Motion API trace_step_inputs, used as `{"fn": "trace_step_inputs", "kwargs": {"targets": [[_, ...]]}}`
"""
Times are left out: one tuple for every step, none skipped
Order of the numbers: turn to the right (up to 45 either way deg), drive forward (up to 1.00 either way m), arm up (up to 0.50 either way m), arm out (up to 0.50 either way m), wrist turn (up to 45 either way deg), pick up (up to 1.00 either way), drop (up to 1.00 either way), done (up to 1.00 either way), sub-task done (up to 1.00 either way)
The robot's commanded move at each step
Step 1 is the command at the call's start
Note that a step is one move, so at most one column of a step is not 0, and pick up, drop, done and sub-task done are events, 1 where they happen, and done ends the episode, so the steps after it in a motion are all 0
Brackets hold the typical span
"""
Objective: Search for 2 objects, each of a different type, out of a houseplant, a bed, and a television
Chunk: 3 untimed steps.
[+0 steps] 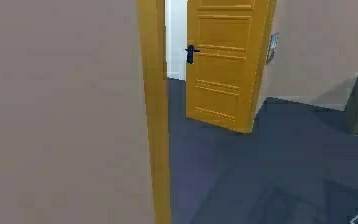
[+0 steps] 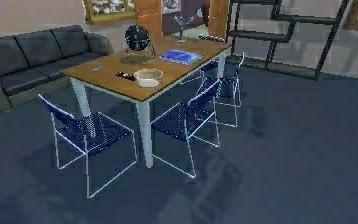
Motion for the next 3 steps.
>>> {"fn": "trace_step_inputs", "kwargs": {"targets": [[36.0,0.00,0.00,0.00,0.0,0.00,0.00,0.00,0.00],[0.0,1.00,0.00,0.00,0.0,0.00,0.00,0.00,0.00],[3.0,0.00,0.00,0.00,0.0,0.00,0.00,0.00,0.00]]}}
